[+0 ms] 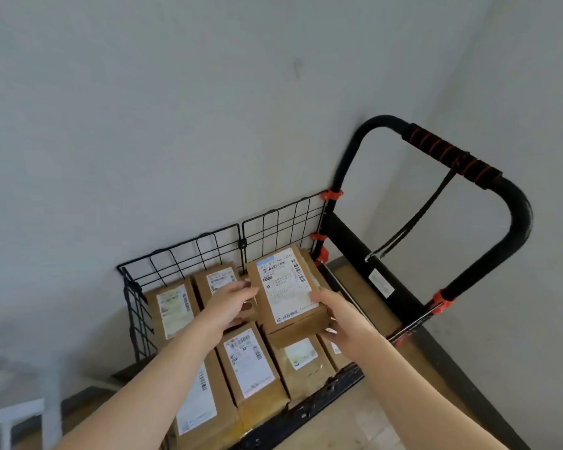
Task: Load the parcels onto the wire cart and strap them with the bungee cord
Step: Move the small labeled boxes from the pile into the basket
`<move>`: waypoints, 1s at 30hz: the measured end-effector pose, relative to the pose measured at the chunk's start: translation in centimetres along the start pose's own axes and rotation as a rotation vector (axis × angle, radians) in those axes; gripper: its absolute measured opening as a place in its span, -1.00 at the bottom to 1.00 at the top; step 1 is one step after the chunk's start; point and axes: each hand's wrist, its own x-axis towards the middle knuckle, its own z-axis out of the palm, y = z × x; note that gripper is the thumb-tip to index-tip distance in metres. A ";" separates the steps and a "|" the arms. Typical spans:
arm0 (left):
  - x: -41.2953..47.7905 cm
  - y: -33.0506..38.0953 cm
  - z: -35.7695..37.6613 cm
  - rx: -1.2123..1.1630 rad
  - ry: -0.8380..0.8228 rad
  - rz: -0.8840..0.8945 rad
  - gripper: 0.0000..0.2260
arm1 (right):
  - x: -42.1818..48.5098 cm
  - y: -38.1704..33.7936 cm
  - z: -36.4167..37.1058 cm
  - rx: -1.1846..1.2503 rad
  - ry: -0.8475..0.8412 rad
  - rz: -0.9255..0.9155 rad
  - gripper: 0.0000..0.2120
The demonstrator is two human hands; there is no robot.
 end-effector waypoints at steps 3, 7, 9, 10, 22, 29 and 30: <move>2.6 0.8 0.1 -0.001 0.023 -0.014 -0.67 | 3.2 -0.2 0.2 -0.025 0.022 0.021 -0.59; 5.3 0.9 0.0 0.011 0.040 -0.027 -0.64 | 7.2 -0.5 0.3 -0.053 0.049 0.064 -0.50; 6.8 1.0 -0.1 0.041 0.047 -0.048 -0.64 | 9.6 -1.0 0.6 -0.071 0.031 0.085 -0.52; 7.6 1.1 -0.1 0.060 0.053 -0.059 -0.65 | 10.9 -1.2 0.9 -0.077 0.019 0.097 -0.52; 18.3 -1.5 1.7 0.003 0.160 -0.266 -0.55 | 25.9 0.2 2.5 -0.220 -0.164 0.299 -0.44; 21.2 -3.2 3.1 0.047 0.201 -0.310 -0.42 | 30.3 1.4 2.8 -0.443 -0.251 0.263 -0.22; 21.2 -3.4 3.4 0.054 0.192 -0.297 -0.44 | 30.6 1.5 2.9 -0.471 -0.268 0.259 -0.16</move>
